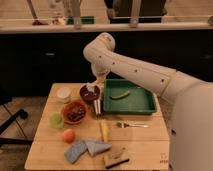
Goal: Wipe purple bowl with brush
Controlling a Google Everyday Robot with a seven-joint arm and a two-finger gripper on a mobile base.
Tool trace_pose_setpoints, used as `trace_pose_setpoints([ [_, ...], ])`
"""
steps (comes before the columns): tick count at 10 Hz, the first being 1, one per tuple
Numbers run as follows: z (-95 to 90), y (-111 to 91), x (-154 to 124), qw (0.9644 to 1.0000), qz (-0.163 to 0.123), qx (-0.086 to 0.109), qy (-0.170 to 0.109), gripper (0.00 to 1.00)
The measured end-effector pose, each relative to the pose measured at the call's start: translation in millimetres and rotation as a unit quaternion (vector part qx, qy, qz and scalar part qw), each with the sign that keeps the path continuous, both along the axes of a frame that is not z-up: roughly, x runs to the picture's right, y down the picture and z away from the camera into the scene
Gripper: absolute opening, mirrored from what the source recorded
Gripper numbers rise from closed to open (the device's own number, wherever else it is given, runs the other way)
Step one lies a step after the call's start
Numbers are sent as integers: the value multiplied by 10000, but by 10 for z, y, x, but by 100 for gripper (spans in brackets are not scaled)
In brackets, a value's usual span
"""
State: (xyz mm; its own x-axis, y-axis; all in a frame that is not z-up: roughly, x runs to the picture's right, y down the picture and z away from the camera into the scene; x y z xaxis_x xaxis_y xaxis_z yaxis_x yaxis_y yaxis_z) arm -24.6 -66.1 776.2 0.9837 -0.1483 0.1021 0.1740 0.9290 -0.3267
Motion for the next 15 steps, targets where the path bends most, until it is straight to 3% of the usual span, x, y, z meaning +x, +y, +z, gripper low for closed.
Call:
trace_pose_setpoints([
  [2, 58, 39, -13, 10000, 31, -38, 45, 0],
  [8, 205, 436, 92, 9991, 301, -246, 190, 0],
  [15, 379, 407, 211, 9982, 442, -298, 266, 0],
])
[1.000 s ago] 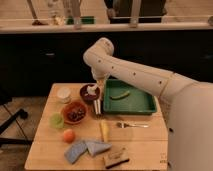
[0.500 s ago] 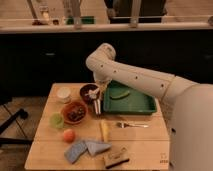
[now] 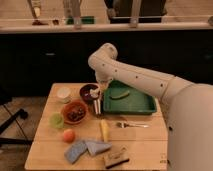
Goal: Wipe purple bowl with brush
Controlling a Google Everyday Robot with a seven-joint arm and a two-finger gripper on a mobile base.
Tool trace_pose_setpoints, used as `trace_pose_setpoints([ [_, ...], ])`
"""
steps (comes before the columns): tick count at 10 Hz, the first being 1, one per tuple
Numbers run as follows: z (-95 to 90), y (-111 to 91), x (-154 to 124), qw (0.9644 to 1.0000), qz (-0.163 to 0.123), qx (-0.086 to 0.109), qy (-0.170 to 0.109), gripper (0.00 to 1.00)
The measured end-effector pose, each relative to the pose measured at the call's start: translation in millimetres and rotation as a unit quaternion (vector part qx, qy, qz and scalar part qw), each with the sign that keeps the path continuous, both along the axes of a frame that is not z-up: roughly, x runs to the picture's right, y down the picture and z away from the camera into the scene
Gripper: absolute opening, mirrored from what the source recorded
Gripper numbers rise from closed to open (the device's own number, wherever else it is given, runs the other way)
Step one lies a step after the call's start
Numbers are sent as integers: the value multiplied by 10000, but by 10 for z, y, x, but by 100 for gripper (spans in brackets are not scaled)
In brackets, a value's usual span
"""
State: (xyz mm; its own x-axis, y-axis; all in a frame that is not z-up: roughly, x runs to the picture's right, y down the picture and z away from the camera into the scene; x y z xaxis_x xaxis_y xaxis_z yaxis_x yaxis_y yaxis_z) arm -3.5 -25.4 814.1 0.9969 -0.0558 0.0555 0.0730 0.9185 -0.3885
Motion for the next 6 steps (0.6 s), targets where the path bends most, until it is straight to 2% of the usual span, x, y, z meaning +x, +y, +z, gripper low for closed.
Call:
trace_pose_setpoints([
  [6, 165, -99, 19, 9999, 121, 26, -15, 0],
])
